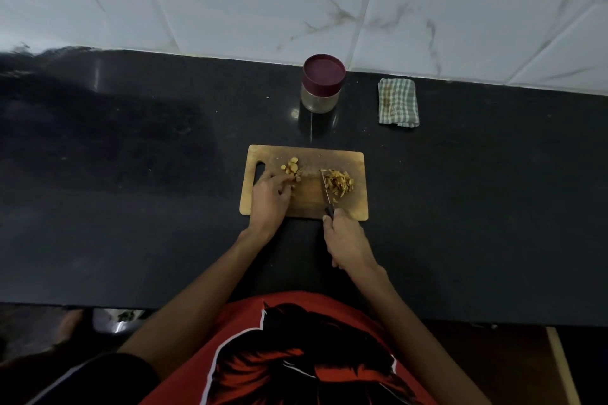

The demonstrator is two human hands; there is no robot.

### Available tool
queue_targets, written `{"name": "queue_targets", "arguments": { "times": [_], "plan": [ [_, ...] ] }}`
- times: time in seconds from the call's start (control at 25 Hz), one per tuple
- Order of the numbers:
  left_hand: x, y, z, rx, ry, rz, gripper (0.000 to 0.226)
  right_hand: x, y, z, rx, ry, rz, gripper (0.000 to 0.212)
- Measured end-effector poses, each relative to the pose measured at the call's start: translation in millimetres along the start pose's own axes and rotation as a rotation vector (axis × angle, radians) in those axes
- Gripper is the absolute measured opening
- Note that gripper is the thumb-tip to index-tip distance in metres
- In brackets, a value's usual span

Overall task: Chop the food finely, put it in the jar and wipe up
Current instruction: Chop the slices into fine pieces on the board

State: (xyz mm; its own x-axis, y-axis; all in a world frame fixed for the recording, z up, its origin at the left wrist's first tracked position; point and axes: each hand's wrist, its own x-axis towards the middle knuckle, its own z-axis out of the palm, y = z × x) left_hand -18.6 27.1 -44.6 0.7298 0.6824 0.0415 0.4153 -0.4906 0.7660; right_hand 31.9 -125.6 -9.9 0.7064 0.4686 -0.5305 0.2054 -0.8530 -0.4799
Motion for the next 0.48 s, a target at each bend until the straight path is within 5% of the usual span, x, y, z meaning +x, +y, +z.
{"name": "queue_targets", "arguments": {
  "times": [0.48],
  "plan": [
    [0,-12,-11,-0.038,0.001,-0.076,0.02,5,5,4,0.02,-0.01,0.022,0.024]
  ]
}}
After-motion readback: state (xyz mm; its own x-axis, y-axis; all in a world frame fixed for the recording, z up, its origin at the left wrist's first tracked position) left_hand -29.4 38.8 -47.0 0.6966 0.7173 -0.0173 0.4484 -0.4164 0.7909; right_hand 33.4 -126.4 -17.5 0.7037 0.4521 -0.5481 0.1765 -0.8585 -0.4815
